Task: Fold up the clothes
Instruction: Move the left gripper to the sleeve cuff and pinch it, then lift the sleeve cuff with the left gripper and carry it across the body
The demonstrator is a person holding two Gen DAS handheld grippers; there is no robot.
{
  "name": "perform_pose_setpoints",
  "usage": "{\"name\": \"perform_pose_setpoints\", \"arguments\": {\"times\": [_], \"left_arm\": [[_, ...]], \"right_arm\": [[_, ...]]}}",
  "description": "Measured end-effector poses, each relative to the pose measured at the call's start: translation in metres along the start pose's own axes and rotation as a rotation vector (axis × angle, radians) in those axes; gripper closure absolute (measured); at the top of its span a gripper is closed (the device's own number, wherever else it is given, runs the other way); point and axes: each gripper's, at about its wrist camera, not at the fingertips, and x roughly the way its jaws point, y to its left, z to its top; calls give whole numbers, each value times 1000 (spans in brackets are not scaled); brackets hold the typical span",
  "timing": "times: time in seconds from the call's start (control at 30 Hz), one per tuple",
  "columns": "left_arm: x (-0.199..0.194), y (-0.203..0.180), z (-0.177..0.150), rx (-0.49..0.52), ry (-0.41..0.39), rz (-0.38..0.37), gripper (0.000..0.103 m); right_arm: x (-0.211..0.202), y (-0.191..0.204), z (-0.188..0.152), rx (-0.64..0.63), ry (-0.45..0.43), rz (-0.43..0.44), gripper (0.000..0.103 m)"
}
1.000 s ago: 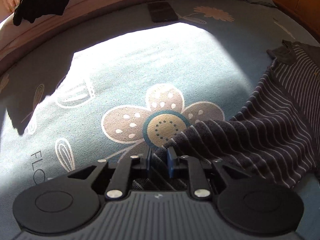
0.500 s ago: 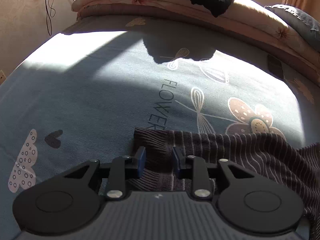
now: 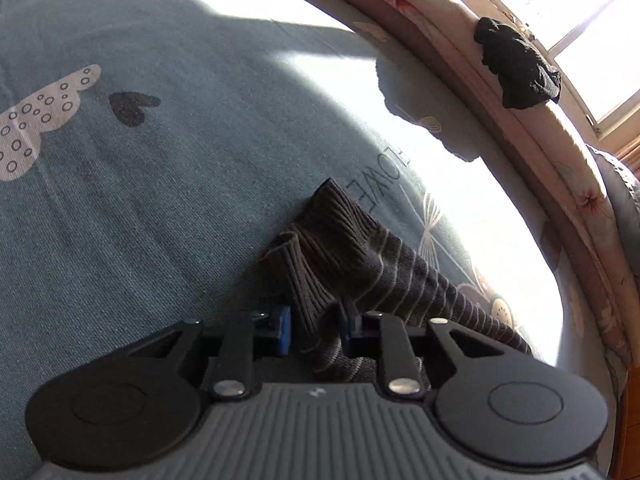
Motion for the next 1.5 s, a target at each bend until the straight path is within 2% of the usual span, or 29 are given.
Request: {"name": "perform_pose_setpoints", "arguments": {"times": [0.13,0.2,0.23,0.27,0.3,0.37,0.43,0.5,0.63,0.7,0.77,0.8,0.83,0.9,0.93,0.97,1.03,1.07,1.1,1.13,1.27,1.37,1.4,1.43,1.5], "left_arm": [[-15,6,-7,4,-32,39,98],[-16,16,-9,-12,-14,86,98],[-17,21,-10,-12,-13,106,92],[-21,22,-9,-9,-23,112,92],[-27,21,-7,5,-47,140,87],[-39,13,-1,54,-123,185,86],[-46,-2,5,151,-168,142,85],[-37,-22,9,252,-136,77,83],[4,-67,-2,473,46,-89,80],[21,-78,-10,557,87,-45,79],[24,-74,-12,596,65,39,75],[22,-67,-9,593,48,82,75],[19,-58,-6,585,33,125,79],[15,-47,3,568,30,217,74],[10,-48,5,580,23,235,81],[4,-50,6,594,13,247,83],[-15,-64,5,637,-23,135,80],[-22,-74,-1,668,-32,68,77],[-27,-88,-10,722,-28,-2,70],[-27,-102,-21,783,-19,-53,70],[-9,-138,-59,925,64,-183,69],[9,-139,-71,939,134,-199,69],[16,-136,-73,956,164,-173,68],[21,-132,-73,965,180,-112,69],[18,-118,-67,955,175,-84,65]], "right_arm": [[0,8,-1,-18,-1,-4,0],[2,10,-2,-21,6,4,0],[3,11,-3,-23,9,9,0],[3,12,-3,-27,10,10,0],[3,13,-3,-32,10,12,0],[3,15,-4,-38,3,10,0],[4,16,-5,-40,7,9,0],[6,16,-5,-36,12,7,0],[11,19,-6,-25,22,16,0],[11,22,-5,-33,22,22,0],[10,26,-4,-57,18,21,0],[9,27,-3,-71,11,20,0],[9,28,-2,-85,5,19,0],[9,29,-1,-112,-2,22,0],[10,30,-1,-126,-2,26,0],[12,33,0,-144,-1,33,1],[16,43,1,-212,-2,51,16],[18,51,1,-258,-5,64,19],[20,60,1,-304,-8,80,25],[23,71,0,-356,-14,96,30],[37,117,-4,-542,-26,165,45],[50,149,-6,-648,-28,206,48],[54,158,-5,-671,-35,212,48],[58,165,-3,-690,-45,222,48],[66,175,0,-702,-69,215,48]]}}
